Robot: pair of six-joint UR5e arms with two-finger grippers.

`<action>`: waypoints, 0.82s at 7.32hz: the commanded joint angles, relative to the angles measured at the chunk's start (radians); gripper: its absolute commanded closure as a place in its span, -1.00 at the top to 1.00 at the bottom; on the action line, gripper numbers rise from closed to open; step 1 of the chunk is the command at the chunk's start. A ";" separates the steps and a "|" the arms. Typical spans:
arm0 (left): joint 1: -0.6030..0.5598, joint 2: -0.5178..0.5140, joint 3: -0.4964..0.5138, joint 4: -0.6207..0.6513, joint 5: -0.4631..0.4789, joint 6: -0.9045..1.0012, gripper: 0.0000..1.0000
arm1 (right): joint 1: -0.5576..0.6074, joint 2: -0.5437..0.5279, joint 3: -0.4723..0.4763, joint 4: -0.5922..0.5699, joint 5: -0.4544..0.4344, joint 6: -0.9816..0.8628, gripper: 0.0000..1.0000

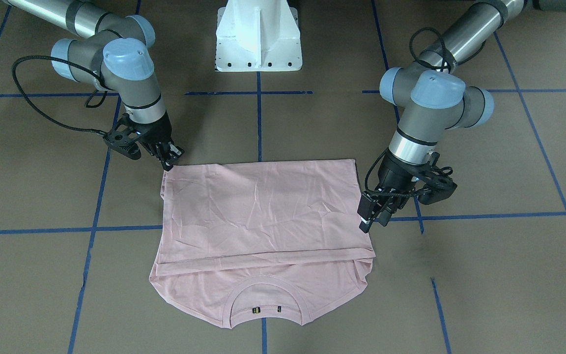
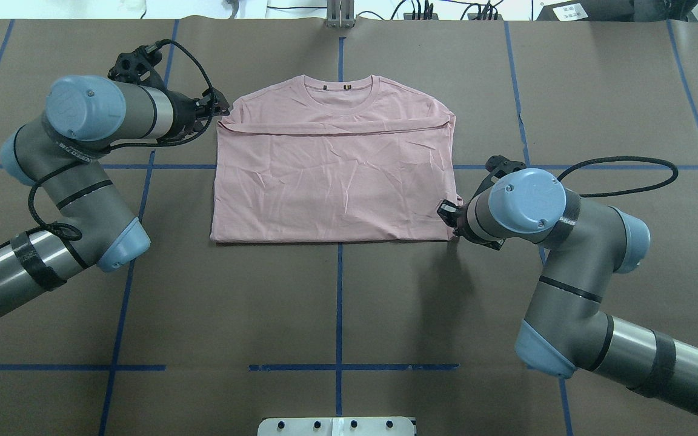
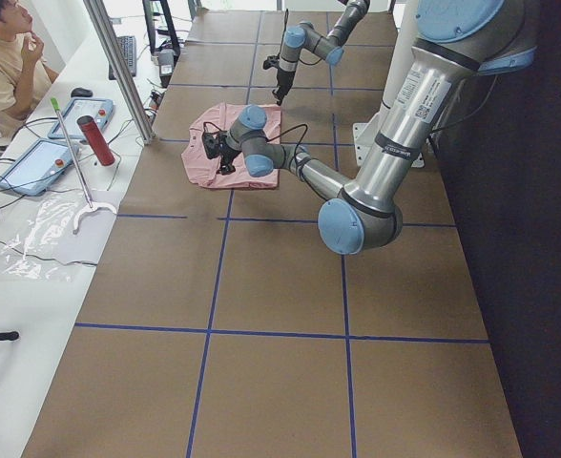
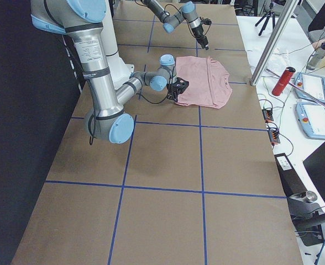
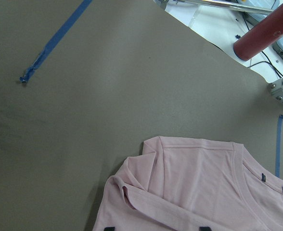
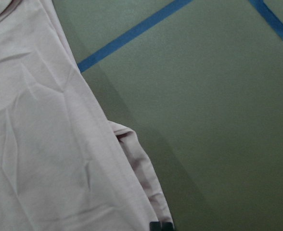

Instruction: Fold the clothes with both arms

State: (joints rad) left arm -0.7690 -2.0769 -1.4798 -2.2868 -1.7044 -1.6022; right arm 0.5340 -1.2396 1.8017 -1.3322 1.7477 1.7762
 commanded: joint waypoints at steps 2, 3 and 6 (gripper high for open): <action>-0.003 0.004 -0.048 0.012 -0.006 -0.013 0.31 | -0.146 -0.219 0.296 -0.005 0.039 0.014 -1.00; -0.003 0.004 -0.048 0.012 -0.006 -0.013 0.31 | -0.229 -0.294 0.426 -0.010 0.039 0.072 -1.00; -0.004 0.012 -0.100 0.046 -0.045 -0.013 0.31 | -0.525 -0.393 0.612 -0.180 0.066 0.218 -0.92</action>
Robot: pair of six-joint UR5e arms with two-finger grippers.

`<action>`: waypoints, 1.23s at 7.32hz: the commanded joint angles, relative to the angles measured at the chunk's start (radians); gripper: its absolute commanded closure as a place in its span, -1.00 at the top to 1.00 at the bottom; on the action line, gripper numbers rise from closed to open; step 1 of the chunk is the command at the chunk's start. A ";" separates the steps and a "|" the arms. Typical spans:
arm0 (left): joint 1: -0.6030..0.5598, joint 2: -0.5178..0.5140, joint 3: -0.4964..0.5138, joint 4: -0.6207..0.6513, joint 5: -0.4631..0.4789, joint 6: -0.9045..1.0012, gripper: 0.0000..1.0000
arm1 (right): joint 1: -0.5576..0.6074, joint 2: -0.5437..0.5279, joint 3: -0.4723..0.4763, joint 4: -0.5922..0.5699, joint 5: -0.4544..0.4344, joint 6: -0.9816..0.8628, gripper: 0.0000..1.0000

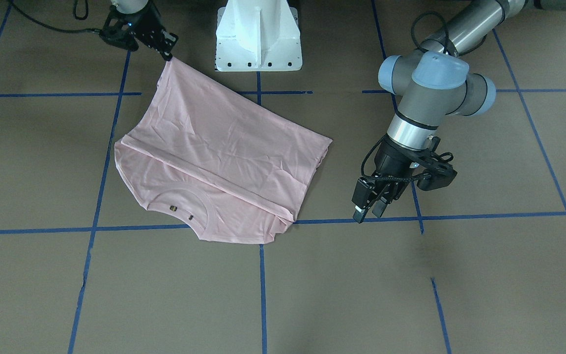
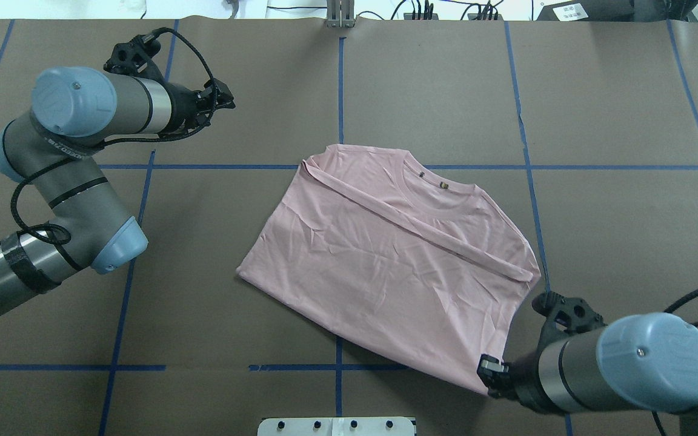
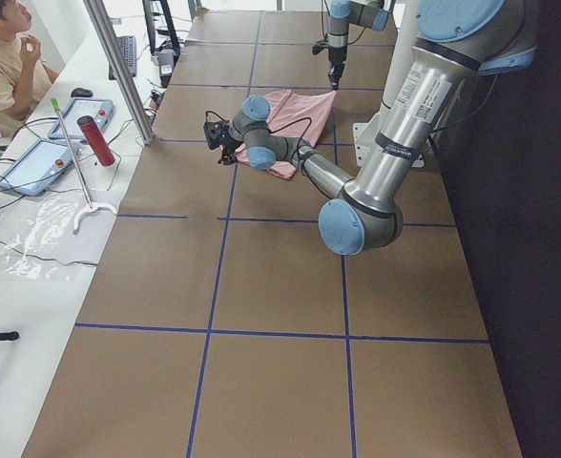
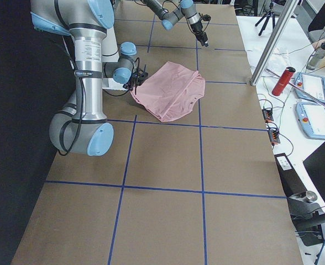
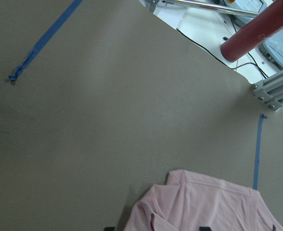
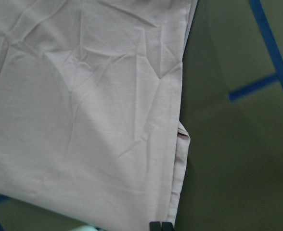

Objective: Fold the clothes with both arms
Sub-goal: 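Move both grippers to opposite edges of the folded shirt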

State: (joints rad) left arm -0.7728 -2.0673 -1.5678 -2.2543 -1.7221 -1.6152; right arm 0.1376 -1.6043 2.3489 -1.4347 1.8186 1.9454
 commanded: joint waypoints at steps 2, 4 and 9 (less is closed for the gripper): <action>0.006 0.012 -0.024 0.013 -0.037 -0.029 0.35 | -0.226 -0.016 0.053 -0.092 -0.216 0.072 1.00; 0.058 0.076 -0.128 0.012 -0.091 -0.177 0.36 | -0.077 0.020 0.055 -0.093 -0.222 0.072 1.00; 0.384 0.119 -0.285 0.326 0.025 -0.340 0.38 | 0.262 0.259 -0.063 -0.092 -0.202 -0.061 1.00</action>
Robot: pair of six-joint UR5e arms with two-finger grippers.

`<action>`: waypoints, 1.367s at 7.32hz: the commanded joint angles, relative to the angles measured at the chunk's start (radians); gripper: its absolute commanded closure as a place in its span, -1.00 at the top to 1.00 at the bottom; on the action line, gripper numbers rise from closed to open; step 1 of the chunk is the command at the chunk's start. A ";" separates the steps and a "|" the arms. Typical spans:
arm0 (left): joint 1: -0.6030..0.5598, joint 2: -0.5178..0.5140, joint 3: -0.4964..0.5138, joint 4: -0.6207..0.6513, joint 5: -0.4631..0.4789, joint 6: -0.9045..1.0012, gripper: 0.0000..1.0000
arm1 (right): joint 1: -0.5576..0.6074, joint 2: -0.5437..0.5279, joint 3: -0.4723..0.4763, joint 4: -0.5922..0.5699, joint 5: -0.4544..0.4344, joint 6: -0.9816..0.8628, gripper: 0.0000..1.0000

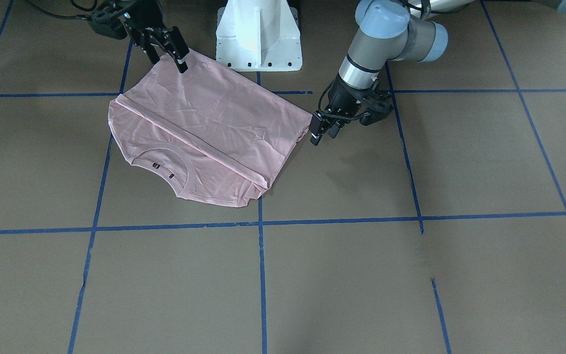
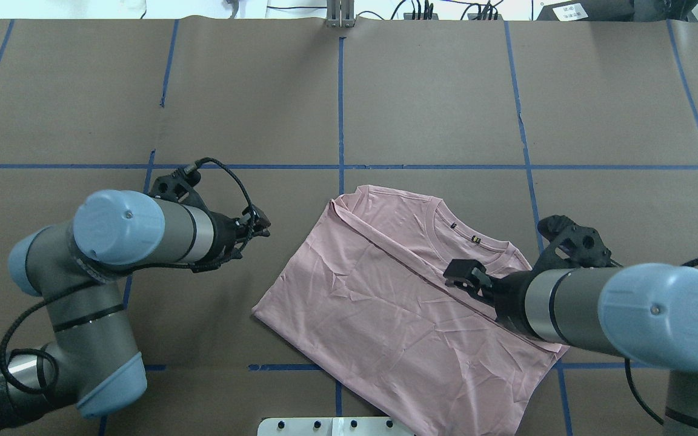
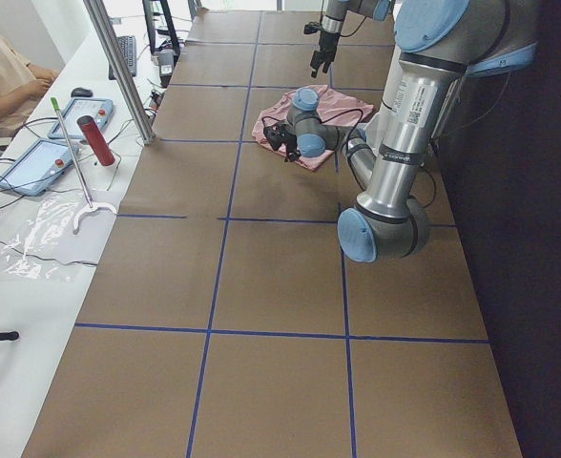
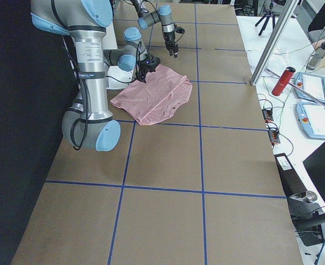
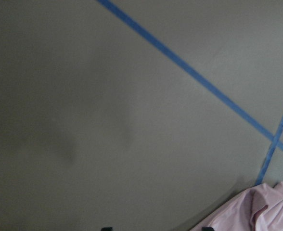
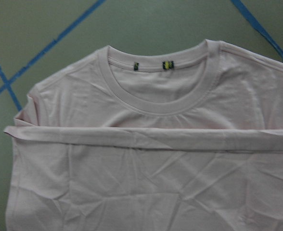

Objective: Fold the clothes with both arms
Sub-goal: 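Move both grippers to opposite edges of the folded shirt, then grasp the shirt edges with both grippers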

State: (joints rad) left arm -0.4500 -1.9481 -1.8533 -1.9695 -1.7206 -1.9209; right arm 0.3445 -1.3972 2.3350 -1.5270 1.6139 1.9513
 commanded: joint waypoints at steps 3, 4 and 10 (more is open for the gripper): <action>0.102 0.001 -0.009 0.124 0.036 -0.049 0.37 | 0.060 0.053 -0.068 0.002 0.003 -0.092 1.00; 0.115 -0.002 -0.003 0.124 0.036 -0.053 0.37 | 0.059 0.053 -0.072 0.001 0.003 -0.092 1.00; 0.157 -0.011 0.008 0.126 0.036 -0.053 0.00 | 0.056 0.064 -0.092 0.004 0.000 -0.092 1.00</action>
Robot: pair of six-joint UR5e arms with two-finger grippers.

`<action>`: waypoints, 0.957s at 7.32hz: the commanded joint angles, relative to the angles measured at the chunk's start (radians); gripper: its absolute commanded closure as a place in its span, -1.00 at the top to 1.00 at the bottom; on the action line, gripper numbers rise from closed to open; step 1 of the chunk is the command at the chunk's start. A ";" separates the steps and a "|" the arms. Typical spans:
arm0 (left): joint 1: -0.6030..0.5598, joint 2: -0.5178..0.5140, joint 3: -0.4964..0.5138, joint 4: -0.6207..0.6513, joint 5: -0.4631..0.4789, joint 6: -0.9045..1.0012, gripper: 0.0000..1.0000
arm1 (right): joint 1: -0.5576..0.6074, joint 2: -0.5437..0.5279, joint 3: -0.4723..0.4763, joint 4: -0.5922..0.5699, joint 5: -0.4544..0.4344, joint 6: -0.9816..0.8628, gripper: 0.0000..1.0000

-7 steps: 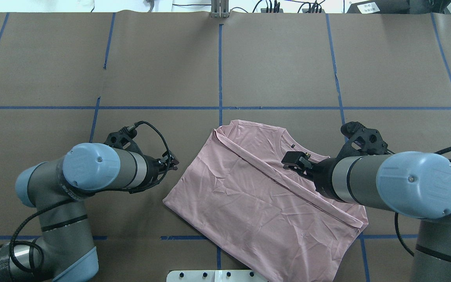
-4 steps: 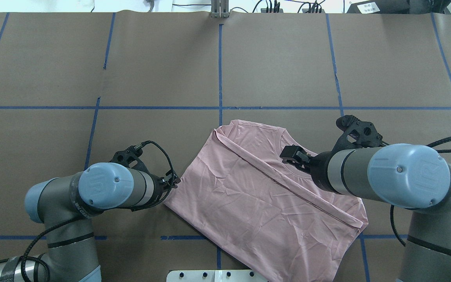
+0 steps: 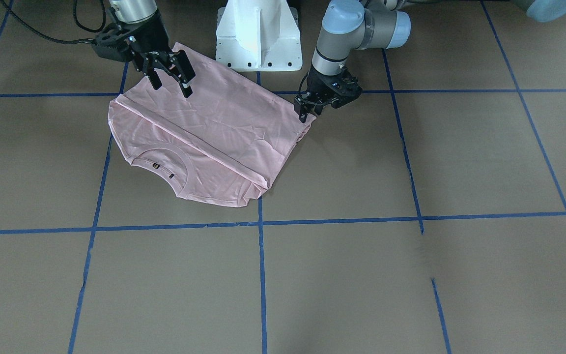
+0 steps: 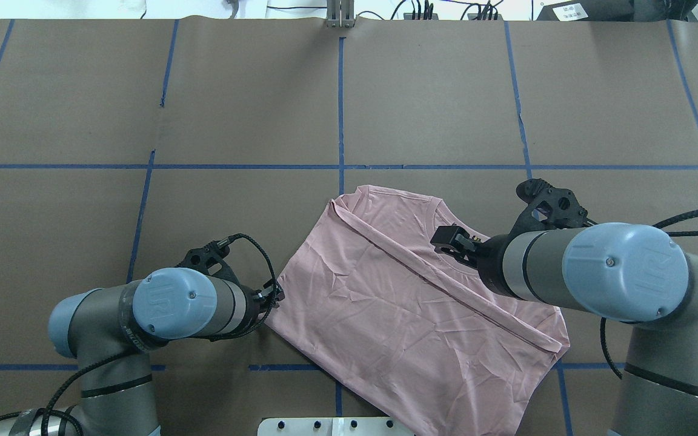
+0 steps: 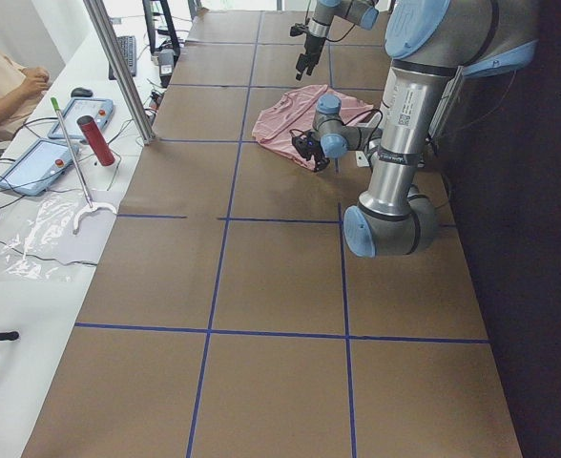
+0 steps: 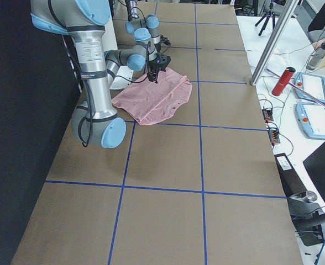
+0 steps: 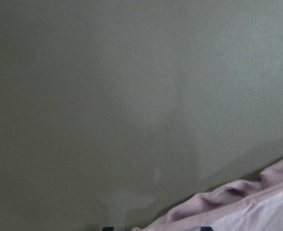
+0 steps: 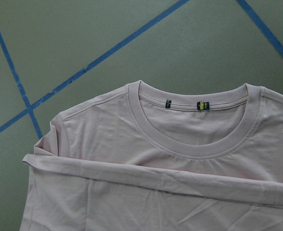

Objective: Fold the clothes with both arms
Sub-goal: 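Grasp the shirt edges with both grippers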

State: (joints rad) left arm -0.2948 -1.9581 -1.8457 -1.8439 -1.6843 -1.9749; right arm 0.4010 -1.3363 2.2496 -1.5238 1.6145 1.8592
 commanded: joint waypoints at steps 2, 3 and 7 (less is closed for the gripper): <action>0.002 0.002 0.000 0.000 0.000 -0.001 -0.11 | 0.001 0.012 -0.015 -0.001 -0.001 0.000 1.00; 0.002 0.004 0.002 0.000 0.000 -0.001 -0.36 | -0.001 0.012 -0.016 -0.001 0.001 0.000 1.00; -0.033 0.005 -0.007 0.000 0.003 0.016 -1.00 | -0.001 0.014 -0.038 0.008 0.001 0.000 1.00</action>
State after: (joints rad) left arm -0.3037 -1.9533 -1.8465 -1.8439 -1.6823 -1.9693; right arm 0.4005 -1.3228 2.2232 -1.5204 1.6153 1.8592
